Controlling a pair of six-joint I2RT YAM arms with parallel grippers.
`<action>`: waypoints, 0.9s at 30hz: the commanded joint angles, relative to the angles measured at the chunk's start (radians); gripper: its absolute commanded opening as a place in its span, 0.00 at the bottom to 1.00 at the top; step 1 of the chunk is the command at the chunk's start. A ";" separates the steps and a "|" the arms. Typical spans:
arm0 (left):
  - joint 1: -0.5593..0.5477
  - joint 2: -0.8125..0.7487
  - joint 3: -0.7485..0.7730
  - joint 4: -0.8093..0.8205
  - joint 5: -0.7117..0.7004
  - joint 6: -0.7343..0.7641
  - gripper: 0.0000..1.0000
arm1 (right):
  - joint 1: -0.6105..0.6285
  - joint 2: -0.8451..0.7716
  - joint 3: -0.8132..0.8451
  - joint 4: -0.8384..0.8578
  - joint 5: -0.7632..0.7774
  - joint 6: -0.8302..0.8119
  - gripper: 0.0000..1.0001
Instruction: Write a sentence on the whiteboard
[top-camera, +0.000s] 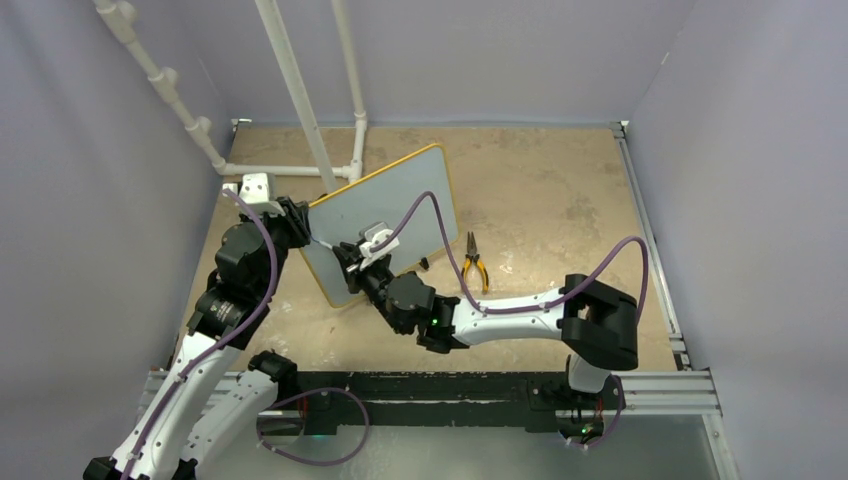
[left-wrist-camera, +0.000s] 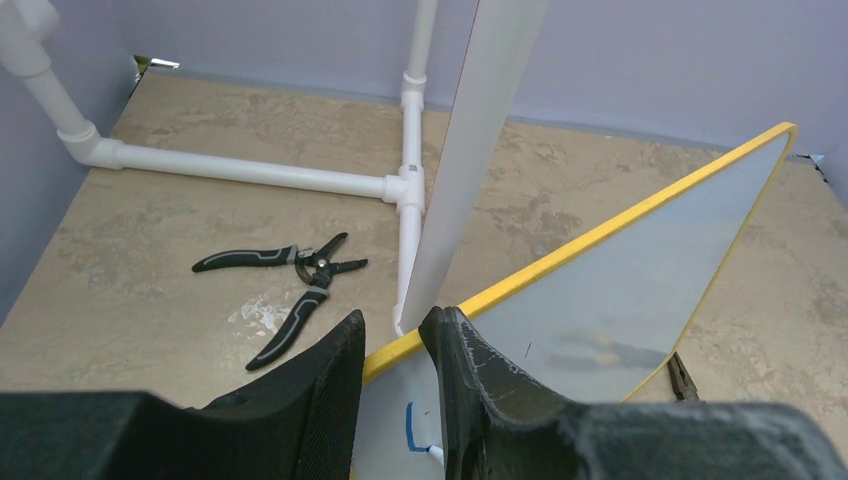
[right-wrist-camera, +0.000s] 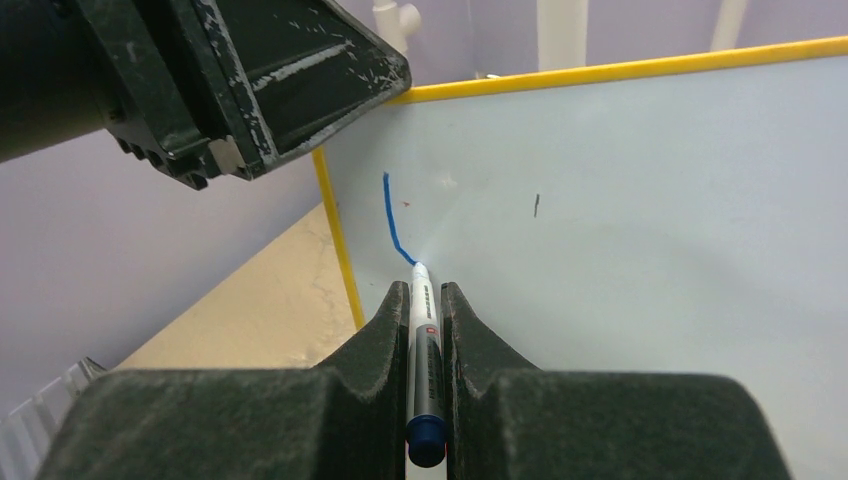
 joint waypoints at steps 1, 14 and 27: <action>0.003 0.000 -0.012 -0.010 0.021 0.013 0.31 | -0.002 -0.044 -0.014 0.017 0.089 0.003 0.00; 0.005 0.001 -0.014 -0.008 0.024 0.010 0.31 | -0.001 -0.149 -0.088 0.105 0.007 -0.012 0.00; 0.011 0.007 -0.017 -0.003 0.046 0.005 0.31 | -0.006 -0.096 -0.033 0.119 -0.021 -0.050 0.00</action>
